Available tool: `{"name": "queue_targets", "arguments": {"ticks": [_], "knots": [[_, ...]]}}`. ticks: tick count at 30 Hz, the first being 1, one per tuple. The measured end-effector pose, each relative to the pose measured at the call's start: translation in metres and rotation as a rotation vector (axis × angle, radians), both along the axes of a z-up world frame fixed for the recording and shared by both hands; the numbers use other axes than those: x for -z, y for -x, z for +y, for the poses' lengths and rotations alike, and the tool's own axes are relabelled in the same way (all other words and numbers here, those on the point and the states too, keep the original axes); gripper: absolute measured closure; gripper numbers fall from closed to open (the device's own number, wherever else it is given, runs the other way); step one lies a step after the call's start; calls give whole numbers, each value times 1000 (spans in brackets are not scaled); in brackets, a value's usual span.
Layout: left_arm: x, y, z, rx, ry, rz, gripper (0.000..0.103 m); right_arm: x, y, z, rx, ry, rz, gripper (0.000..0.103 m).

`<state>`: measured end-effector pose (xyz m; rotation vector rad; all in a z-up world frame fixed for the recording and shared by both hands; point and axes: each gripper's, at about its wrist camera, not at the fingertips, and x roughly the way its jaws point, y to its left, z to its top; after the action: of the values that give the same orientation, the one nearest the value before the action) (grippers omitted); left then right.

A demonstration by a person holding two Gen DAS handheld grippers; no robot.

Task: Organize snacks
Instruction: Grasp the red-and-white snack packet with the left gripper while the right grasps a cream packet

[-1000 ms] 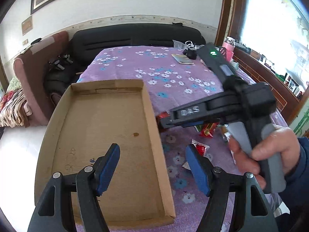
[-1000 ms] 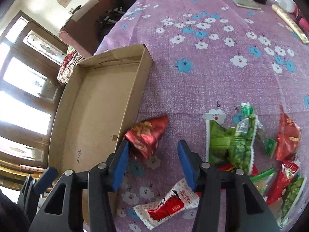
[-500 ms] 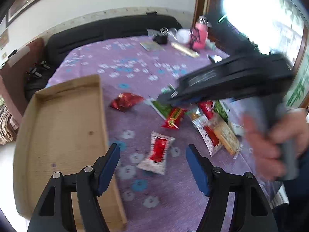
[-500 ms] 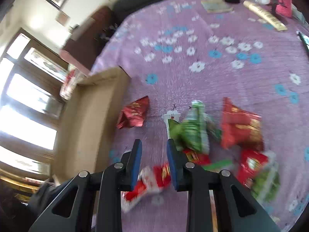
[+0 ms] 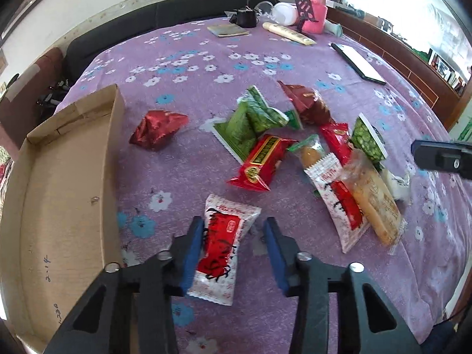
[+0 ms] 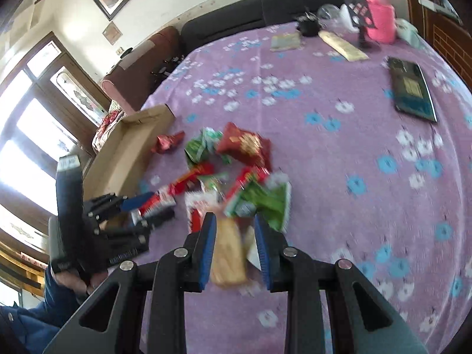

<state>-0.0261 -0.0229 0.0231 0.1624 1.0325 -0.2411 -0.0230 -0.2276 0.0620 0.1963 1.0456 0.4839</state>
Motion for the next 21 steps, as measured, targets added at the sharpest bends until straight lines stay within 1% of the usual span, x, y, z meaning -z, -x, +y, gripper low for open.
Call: {"name": "queue_targets", "arguments": {"ticks": [2, 7, 10, 13, 14, 16, 18, 19, 21], "knots": [[0, 4, -3, 19, 8, 7, 72, 4, 5, -5, 3, 12, -1, 77], [-2, 20, -14, 80, 21, 13, 72, 12, 5, -15, 33, 27, 14, 77], [-3, 18, -12, 63, 13, 5, 72, 15, 5, -17, 38, 45, 18, 77], [-1, 8, -6, 23, 33, 18, 72, 18, 7, -9, 11, 92, 3, 76], [-2, 6, -4, 20, 43, 22, 72, 20, 8, -6, 2, 116, -7, 75], [-2, 3, -6, 15, 36, 22, 71, 23, 8, -2, -15, 151, -21, 63], [0, 1, -9, 12, 21, 16, 68, 26, 8, 1, -24, 187, -44, 59], [0, 0, -11, 12, 16, 12, 68, 29, 7, 2, -26, 200, -50, 59], [0, 1, -14, 11, 12, 5, 67, 35, 6, 3, -30, 193, -44, 59]]}}
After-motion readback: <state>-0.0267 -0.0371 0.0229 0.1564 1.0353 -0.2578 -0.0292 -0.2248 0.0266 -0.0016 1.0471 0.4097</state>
